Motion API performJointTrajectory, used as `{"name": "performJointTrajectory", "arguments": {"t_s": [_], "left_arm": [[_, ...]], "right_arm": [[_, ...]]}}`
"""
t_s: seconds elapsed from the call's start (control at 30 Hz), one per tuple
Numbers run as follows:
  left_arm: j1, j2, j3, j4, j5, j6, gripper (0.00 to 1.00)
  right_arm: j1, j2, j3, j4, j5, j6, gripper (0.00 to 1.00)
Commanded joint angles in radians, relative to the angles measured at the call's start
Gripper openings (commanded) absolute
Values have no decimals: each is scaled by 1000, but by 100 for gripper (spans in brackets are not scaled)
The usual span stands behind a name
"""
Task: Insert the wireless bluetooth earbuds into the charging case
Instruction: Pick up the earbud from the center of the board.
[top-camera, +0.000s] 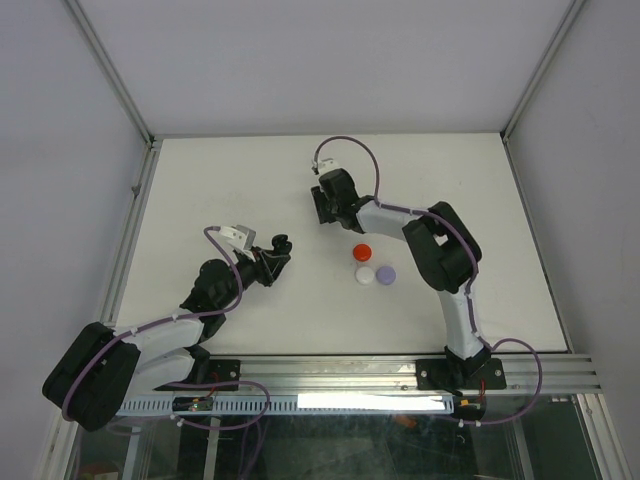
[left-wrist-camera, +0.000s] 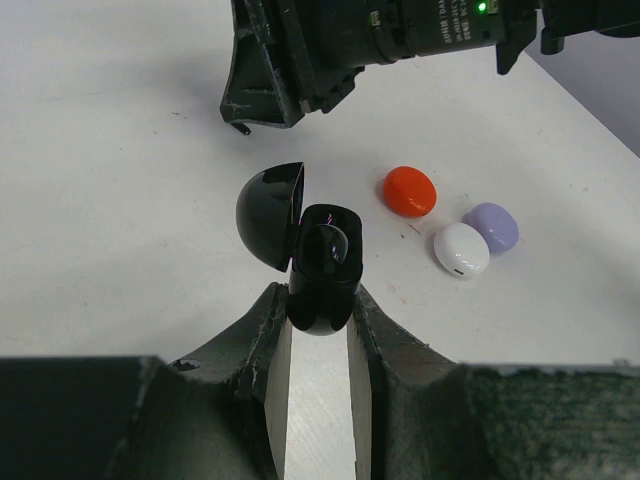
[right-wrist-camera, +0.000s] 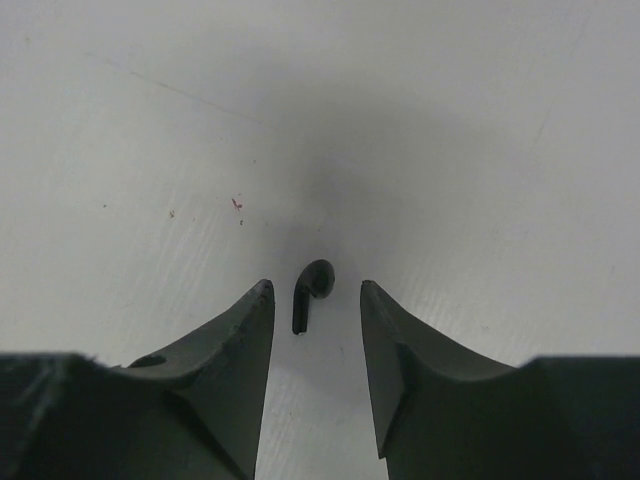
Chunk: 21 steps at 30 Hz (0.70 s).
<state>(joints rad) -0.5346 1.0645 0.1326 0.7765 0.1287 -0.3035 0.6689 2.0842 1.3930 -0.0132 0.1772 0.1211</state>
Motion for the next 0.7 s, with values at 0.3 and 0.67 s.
{"name": "performJointTrajectory", "arguments": {"t_s": [0.3, 0.67], "left_arm": [[9, 0, 39, 28, 3, 9, 0], [9, -8, 35, 37, 16, 1, 0]], "right_arm": [[-9, 72, 93, -36, -32, 23, 28], [22, -103, -62, -216, -98, 46, 20]]}}
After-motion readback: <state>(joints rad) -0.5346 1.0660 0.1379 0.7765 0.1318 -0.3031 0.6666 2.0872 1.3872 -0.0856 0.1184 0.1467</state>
